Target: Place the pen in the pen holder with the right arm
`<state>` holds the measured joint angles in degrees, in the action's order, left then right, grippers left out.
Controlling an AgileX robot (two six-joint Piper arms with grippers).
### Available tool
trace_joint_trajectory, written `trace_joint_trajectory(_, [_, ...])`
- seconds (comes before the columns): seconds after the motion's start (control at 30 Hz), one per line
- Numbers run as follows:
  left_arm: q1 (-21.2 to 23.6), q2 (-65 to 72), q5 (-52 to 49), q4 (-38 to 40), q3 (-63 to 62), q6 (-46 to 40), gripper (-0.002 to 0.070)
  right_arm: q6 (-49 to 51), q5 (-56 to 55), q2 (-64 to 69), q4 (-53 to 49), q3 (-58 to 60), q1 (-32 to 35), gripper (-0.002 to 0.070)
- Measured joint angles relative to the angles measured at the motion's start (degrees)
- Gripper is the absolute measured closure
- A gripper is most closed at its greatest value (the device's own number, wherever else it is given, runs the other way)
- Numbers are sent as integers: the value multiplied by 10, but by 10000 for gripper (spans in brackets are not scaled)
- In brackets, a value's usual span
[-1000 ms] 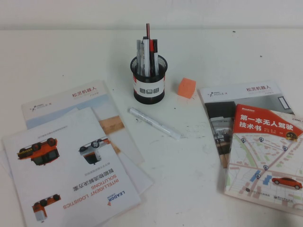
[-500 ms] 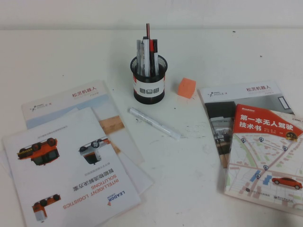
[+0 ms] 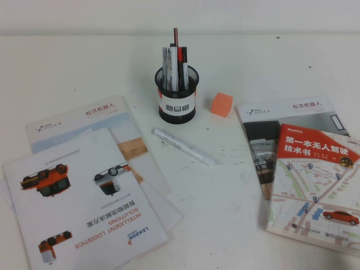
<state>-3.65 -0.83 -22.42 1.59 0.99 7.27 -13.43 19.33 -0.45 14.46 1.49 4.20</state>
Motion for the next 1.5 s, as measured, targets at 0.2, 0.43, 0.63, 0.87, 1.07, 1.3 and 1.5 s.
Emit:
trace_joint_trajectory(0.2, [0,0,0,0,0,0,678,0,0,0,0,0,0,696])
trace_joint_trajectory(0.43, [0,0,0,0,0,0,678,0,0,0,0,0,0,696])
trace_joint_trajectory(0.63, [0,0,0,0,0,0,678,0,0,0,1,0,0,696])
trace_joint_trajectory(0.87, [0,0,0,0,0,0,678,2,-48,0,370,1,0,696])
trace_joint_trajectory(1.07, [0,0,0,0,0,0,678,-1,-152,0,725,1,0,696])
trace_joint_trajectory(1.3, [0,0,0,0,0,0,678,-49,-275,0,779,1,0,696])
trace_joint_trajectory(1.5, [0,0,0,0,0,0,678,-54,-120,0,748,2,0,696])
